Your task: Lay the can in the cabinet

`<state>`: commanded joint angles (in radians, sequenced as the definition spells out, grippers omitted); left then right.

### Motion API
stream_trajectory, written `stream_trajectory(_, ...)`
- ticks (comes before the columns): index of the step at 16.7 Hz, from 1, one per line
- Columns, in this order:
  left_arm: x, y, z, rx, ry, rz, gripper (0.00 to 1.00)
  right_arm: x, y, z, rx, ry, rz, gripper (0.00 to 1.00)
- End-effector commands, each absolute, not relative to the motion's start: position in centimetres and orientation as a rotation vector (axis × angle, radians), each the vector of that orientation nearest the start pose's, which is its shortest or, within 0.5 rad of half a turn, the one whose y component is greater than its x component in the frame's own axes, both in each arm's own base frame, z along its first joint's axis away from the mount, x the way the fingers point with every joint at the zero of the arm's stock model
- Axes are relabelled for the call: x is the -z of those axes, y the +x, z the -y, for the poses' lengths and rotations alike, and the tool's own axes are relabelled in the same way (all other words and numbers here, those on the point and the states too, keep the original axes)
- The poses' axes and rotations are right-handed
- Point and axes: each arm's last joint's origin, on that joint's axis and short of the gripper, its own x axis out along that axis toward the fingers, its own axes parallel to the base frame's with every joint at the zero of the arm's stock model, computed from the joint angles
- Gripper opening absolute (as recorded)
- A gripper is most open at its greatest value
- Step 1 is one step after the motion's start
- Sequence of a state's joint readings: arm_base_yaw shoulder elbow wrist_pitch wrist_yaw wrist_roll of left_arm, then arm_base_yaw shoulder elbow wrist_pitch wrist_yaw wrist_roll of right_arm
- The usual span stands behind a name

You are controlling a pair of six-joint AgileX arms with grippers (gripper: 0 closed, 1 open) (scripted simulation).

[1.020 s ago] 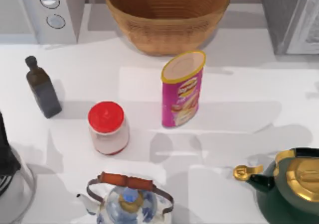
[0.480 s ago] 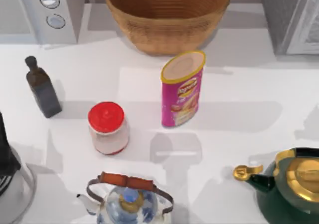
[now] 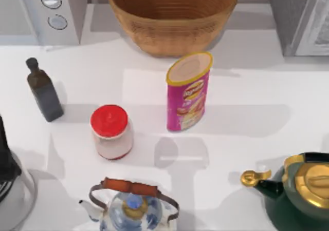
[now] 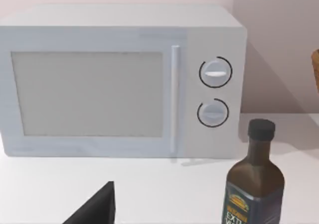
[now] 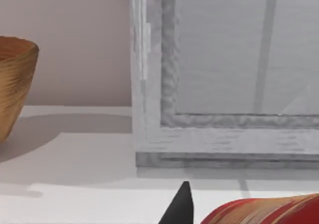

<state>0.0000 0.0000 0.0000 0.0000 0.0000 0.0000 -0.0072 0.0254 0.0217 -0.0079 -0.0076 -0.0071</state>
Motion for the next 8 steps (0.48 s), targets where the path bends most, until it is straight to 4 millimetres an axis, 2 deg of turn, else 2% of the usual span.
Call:
stream_trajectory(2,-16.0,10.57,0.12,0.0,0.0,0.0,1.0,-16.0,10.57,0.12,0.0,0.0,0.0,0.0)
stream_trajectory(8,-16.0,10.57,0.12,0.0,0.0,0.0,1.0,-16.25,10.57,0.15,0.003,0.001,-0.004,0.0)
